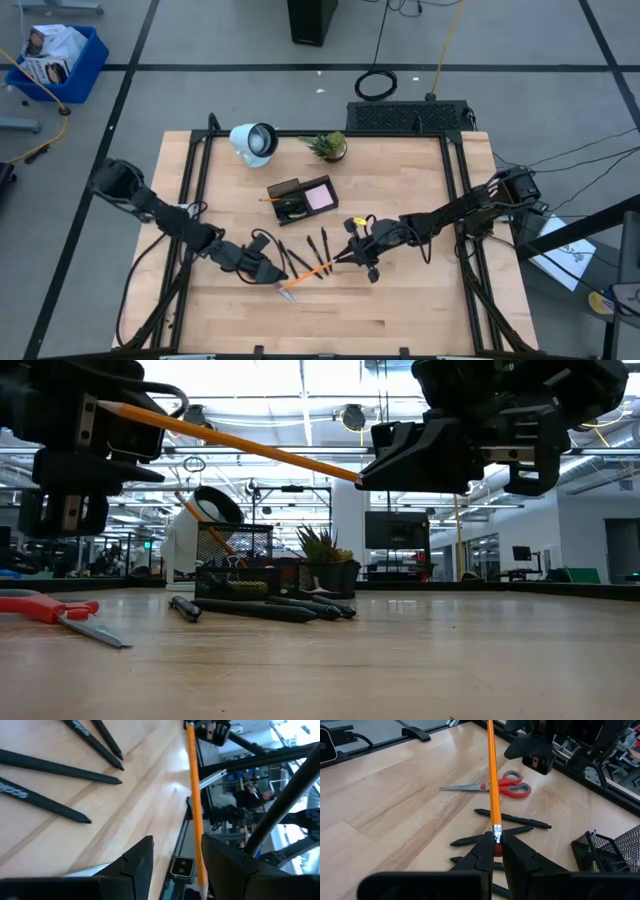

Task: Pick and place office supplies into organizer
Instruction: Put the orange pencil into the black desk organizer

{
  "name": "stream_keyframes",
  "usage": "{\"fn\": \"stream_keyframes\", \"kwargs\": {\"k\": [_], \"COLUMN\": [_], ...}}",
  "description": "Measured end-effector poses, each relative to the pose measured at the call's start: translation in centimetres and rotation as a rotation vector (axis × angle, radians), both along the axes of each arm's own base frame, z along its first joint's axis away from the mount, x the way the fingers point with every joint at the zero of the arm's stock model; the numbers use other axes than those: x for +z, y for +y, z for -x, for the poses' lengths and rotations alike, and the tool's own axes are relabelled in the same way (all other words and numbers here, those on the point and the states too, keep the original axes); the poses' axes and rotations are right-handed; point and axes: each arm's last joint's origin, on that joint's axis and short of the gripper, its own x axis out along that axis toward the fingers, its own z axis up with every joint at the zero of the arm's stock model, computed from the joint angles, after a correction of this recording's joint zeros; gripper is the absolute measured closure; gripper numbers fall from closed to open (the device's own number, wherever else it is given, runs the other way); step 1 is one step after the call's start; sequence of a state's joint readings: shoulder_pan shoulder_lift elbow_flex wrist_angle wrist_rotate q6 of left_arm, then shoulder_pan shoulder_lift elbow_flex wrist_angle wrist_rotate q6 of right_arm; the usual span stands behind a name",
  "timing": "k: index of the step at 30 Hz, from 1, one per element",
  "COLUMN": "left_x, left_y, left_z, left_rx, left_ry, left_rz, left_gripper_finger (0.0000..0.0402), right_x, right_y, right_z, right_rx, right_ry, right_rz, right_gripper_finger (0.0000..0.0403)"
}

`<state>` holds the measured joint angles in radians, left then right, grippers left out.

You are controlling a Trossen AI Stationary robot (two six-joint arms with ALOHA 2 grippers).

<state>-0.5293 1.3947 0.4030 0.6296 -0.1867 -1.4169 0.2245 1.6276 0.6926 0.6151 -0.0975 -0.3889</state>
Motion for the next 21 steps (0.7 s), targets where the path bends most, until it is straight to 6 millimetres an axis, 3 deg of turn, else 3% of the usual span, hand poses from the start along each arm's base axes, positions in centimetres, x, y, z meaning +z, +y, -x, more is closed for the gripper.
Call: {"fn": "stream_keyframes", "kwargs": {"k": [21], "left_x": [-0.3], "left_y": [-0.75], "left_z": [-0.78], "left_rx": [-0.031], "left_ry": [-0.034], "left_rz": [-0.002], "left_gripper_finger": [0.0231], "right_x": [-0.06], "right_y": [-0.2], "right_z": [-0.03], "right_rx": [-0.066], "right_ry": [0.001], "right_rz": [0.025], "right_gripper_finger": [0.0384]}}
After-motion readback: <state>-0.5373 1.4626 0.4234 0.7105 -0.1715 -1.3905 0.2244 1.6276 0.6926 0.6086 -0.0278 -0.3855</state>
